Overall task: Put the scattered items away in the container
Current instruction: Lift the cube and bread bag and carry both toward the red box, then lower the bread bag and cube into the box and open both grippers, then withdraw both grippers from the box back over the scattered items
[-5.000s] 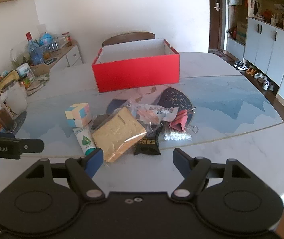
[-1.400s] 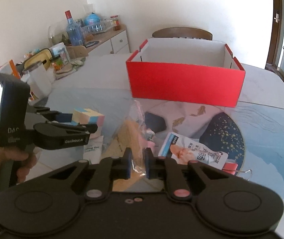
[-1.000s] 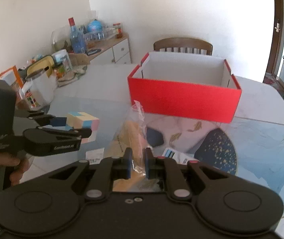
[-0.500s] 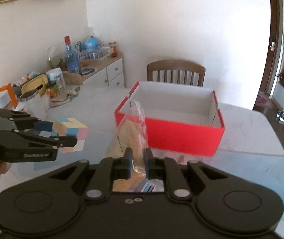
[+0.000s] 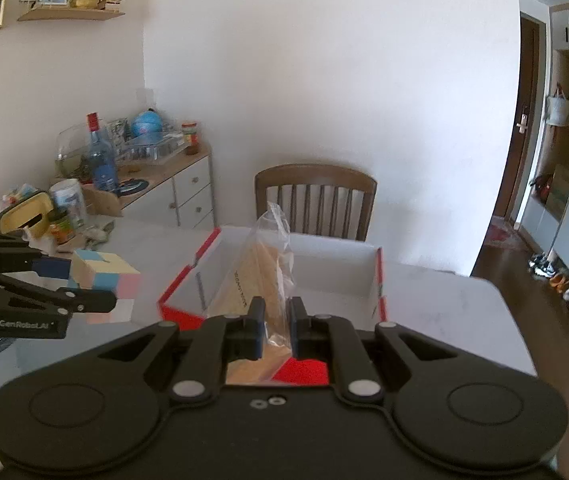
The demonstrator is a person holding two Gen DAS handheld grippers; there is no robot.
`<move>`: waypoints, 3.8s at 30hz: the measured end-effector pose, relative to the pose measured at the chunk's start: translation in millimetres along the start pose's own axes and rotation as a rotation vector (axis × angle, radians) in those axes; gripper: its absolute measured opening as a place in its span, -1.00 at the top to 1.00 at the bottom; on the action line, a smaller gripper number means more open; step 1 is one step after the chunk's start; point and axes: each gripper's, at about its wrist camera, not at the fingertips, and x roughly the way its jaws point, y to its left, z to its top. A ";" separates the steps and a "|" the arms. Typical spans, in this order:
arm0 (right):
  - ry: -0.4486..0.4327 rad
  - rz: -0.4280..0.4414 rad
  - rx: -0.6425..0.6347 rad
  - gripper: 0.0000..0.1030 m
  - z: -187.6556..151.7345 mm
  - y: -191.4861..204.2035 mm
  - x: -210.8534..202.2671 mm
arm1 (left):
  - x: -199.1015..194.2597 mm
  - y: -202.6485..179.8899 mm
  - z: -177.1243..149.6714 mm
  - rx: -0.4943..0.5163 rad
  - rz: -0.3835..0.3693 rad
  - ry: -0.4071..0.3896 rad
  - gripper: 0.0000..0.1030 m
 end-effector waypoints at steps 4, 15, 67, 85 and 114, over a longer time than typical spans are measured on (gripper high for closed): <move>-0.013 -0.011 -0.004 -1.00 11.6 -14.2 13.3 | 19.9 -5.2 15.9 0.032 0.001 0.004 0.08; -0.013 0.004 -0.030 -1.00 32.3 -35.9 63.0 | 77.7 -15.4 40.7 0.071 0.016 0.047 0.08; 0.359 0.135 0.038 -1.00 -3.2 -62.0 215.2 | 266.2 -21.3 32.1 0.285 -0.068 0.611 0.08; 0.500 0.117 -0.040 -1.00 -15.7 -56.8 240.1 | 267.1 -15.1 36.3 0.276 -0.029 0.614 0.00; 0.381 0.062 -0.085 -1.00 11.1 -47.2 155.4 | 169.8 -19.6 64.0 0.229 -0.017 0.411 -0.11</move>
